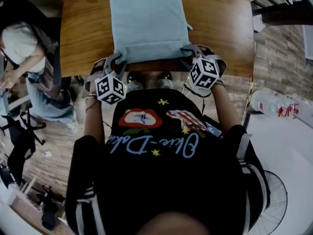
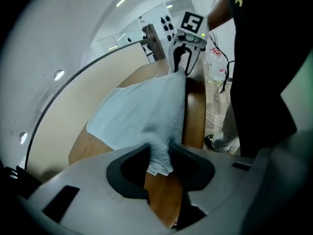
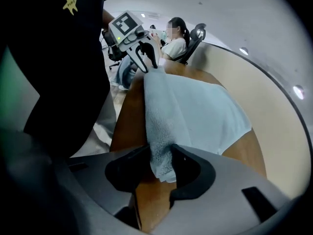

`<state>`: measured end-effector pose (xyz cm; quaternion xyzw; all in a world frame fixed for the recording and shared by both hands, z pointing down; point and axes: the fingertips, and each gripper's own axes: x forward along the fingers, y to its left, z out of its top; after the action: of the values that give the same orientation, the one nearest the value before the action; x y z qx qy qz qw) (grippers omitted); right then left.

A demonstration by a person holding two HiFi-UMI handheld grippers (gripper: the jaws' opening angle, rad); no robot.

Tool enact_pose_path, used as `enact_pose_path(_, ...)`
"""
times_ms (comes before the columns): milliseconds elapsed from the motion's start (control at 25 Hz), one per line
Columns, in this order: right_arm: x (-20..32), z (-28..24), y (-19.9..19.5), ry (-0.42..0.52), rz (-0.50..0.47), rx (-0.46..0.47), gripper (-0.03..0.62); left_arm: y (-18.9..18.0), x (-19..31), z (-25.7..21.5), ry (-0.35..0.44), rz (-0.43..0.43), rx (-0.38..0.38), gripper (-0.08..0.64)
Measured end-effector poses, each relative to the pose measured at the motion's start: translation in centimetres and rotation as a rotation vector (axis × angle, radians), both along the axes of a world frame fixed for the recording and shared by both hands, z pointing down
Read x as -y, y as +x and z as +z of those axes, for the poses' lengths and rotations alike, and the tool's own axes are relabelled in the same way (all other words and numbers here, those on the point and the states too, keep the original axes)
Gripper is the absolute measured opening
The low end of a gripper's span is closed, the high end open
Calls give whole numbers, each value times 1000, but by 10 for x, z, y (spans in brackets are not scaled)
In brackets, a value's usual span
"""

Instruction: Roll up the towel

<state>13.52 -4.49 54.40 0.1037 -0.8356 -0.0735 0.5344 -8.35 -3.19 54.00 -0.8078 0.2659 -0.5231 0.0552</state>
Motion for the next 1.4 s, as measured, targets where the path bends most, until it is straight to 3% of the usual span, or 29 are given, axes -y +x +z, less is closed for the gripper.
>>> enact_pose_path(80,1,3,1,12,-15,-13,121,2,1,2,2,16,15,122)
enact_pose_path(240,0,-1,0,-19,16,38,49,-1,-3,2,5,20,24,55)
enact_pose_path(440,-10,-14,0,-90,25,124,44,-6,-18,-3,-19,-7,8,32)
enact_pose_path(680,-15,-29,-1,-255,74,285,44,-9,-31,-14,-131,-58,-78,32)
enact_pose_path(840,-3,-39,-2,-336,98,364,44,-12,-25,-19,-187,-54,-70,32)
enact_pose_path(1160,21,-45,0,-472,163,413,44,-10,9,-29,-329,-80,-81,32)
enact_pose_path(1400,55,-46,-2,-486,251,457,46,-16,44,-31,-336,-126,-159,32)
